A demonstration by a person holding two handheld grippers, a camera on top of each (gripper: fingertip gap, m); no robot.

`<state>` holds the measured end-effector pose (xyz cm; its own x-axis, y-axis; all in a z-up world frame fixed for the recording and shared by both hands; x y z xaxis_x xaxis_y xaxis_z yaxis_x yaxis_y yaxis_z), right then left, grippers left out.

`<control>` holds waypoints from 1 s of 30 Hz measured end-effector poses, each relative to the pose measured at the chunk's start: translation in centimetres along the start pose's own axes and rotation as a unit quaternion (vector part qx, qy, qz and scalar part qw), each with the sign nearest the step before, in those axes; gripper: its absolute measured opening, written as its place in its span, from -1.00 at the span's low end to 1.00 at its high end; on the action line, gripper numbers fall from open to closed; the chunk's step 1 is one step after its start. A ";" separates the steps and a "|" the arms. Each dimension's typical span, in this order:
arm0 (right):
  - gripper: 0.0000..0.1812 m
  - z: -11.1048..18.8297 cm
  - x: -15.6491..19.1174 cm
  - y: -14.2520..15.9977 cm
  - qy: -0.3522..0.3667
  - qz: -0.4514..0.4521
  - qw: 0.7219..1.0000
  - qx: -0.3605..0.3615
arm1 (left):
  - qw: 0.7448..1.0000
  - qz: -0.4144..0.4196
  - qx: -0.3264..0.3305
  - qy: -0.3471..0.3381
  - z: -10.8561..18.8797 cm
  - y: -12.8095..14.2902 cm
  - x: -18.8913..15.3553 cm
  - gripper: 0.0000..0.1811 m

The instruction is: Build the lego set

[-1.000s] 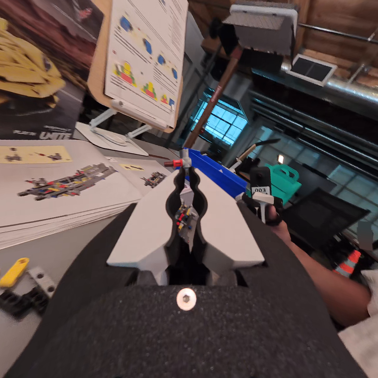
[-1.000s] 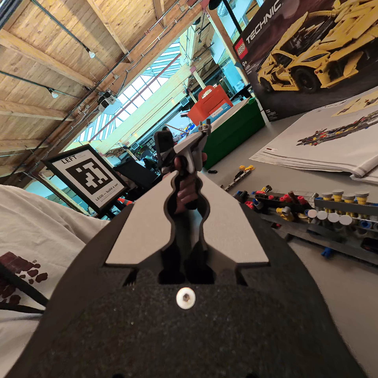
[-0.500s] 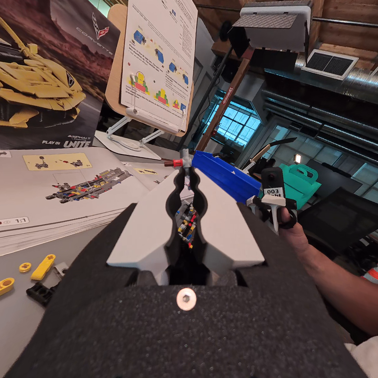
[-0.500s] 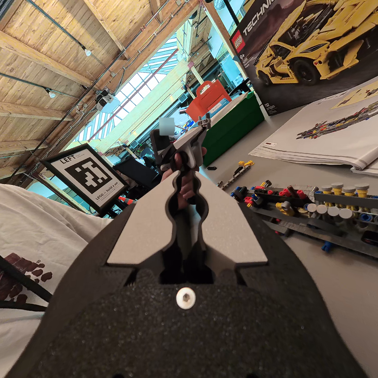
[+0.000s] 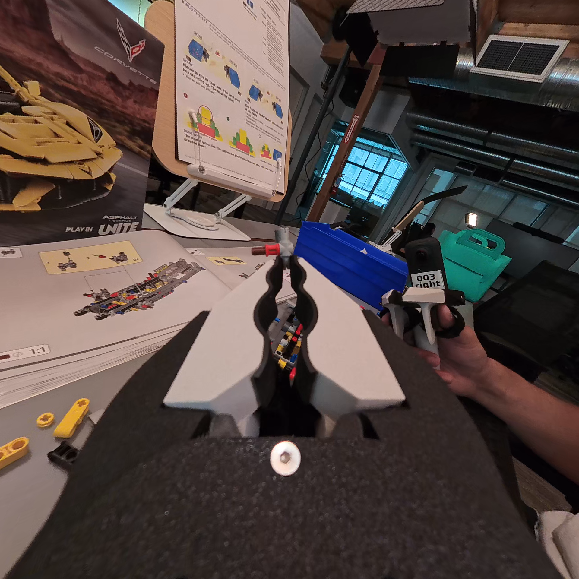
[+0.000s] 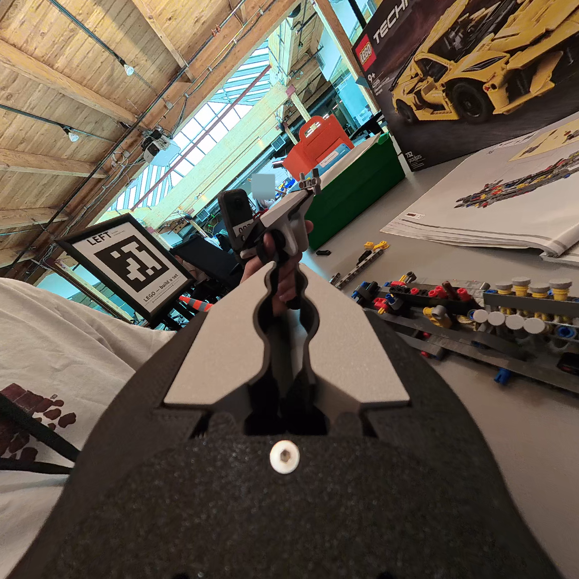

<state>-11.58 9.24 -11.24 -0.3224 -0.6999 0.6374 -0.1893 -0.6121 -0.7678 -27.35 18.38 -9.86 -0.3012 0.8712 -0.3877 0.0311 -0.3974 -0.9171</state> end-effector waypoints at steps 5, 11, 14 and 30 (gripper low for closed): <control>-0.91 -0.1 0.0 0.0 0.000 0.000 1.000 0.001 | 1.000 0.004 0.001 0.010 -0.1 0.1 -0.1 -0.96; -0.92 -0.1 0.0 0.0 -0.001 -0.001 1.000 0.002 | 1.000 0.003 0.005 0.014 -0.2 0.1 -0.3 -0.96; -0.92 -0.1 0.0 0.0 0.000 0.000 1.000 0.001 | 1.000 0.004 0.006 0.016 -0.2 0.1 -0.3 -0.96; -0.92 -0.1 0.0 0.1 0.000 -0.001 1.000 0.002 | 1.000 0.014 0.005 0.024 -0.2 0.1 -0.2 -0.96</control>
<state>-11.66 9.24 -11.32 -0.3216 -0.6994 0.6384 -0.1865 -0.6142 -0.7668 -27.13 18.17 -9.93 -0.2549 0.8722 -0.4175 0.0300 -0.4244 -0.9050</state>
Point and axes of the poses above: each gripper's, where its closed fingertips meet, z back along the fingers, y out of its underside, x = y × z across the jaws, the point moved 4 cm from there along z, back along the fingers, and after that the axes turned 14 degrees about x, right-handed, at the moved point
